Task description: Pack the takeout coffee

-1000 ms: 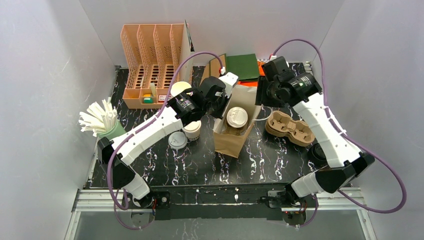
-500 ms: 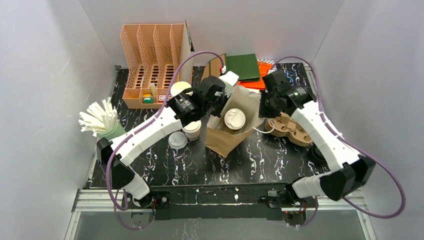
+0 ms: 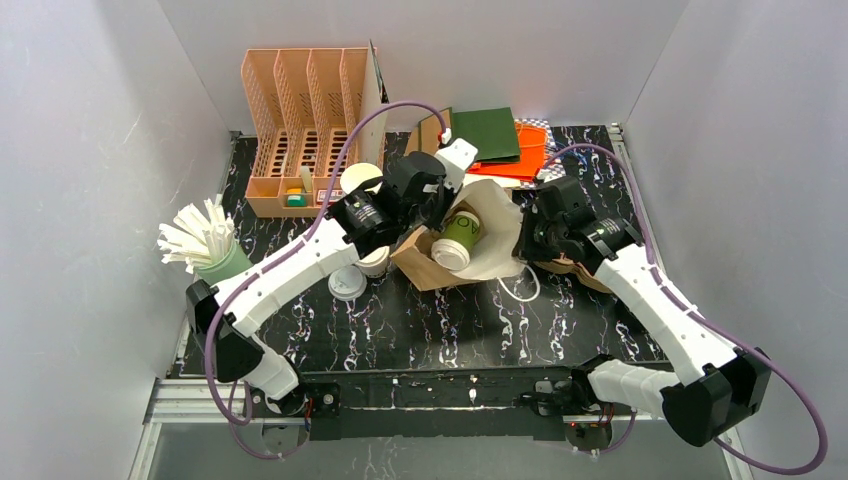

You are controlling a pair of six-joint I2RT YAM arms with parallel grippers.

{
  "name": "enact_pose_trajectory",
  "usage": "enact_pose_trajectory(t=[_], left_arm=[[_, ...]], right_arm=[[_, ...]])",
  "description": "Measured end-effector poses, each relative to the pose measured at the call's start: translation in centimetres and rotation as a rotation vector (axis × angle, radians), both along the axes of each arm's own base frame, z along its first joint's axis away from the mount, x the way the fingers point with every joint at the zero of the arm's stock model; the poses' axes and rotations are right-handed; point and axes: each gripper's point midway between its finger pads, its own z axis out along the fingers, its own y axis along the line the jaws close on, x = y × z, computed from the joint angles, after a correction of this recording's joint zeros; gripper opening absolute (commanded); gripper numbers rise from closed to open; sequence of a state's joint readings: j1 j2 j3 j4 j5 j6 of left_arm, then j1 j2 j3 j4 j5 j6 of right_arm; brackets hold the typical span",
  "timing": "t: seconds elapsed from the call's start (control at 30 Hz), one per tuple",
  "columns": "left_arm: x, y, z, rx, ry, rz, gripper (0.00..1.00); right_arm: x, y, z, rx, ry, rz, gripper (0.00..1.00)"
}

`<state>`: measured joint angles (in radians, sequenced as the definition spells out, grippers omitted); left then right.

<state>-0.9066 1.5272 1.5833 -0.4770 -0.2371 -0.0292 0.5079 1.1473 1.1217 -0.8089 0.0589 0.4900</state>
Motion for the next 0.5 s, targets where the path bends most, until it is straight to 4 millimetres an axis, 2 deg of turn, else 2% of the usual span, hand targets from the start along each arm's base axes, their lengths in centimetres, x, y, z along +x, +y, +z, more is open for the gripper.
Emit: enact_pose_trajectory(t=[0.1,0.23,0.37,0.5], left_arm=[[-0.2,0.0,0.3,-0.016,-0.006,-0.012,0.0],[-0.5,-0.1,0.4,-0.03,-0.007,-0.027,0.0],[-0.7,-0.3,0.2,-0.029,-0.004,-0.045,0.0],[-0.8,-0.5,0.2,-0.031,-0.002,-0.063,0.0]], right_arm=[[0.1,0.4,0.5,0.02,-0.021,0.022,0.14],[0.1,0.8,0.4,0.031,-0.016,0.044,0.49],[0.1,1.0,0.7,0.017,0.0,0.076,0.63],[1.1,1.4,3.8,0.011,-0.04,0.106,0.8]])
